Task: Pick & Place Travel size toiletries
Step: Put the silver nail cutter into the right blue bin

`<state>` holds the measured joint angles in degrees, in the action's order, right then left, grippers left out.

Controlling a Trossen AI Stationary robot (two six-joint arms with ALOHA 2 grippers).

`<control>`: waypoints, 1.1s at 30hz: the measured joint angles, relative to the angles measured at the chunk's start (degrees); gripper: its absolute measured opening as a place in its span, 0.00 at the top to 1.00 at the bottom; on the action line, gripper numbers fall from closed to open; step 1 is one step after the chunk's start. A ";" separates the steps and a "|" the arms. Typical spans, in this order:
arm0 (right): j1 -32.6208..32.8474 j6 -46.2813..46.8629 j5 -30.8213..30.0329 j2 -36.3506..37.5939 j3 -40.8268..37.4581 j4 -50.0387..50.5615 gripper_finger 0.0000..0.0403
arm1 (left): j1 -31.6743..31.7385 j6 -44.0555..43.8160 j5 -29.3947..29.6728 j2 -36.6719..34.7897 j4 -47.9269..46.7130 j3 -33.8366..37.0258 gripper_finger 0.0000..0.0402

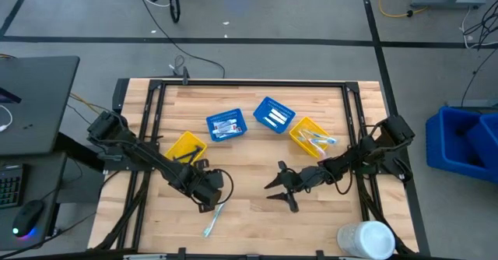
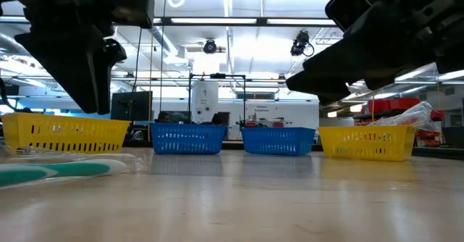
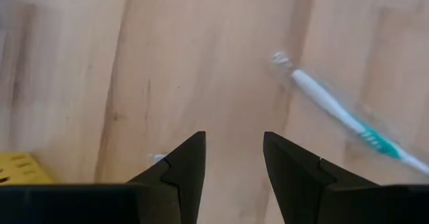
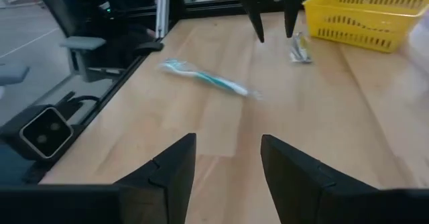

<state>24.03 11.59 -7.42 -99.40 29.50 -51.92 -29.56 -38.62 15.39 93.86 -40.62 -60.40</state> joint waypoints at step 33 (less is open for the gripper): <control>1.36 -3.60 -0.48 5.49 0.00 10.00 0.56 | 6.62 8.49 -7.27 0.02 -6.73 4.50 0.61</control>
<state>25.39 7.99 -7.90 -93.91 29.50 -41.92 -22.94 -30.13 8.12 93.89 -47.35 -55.90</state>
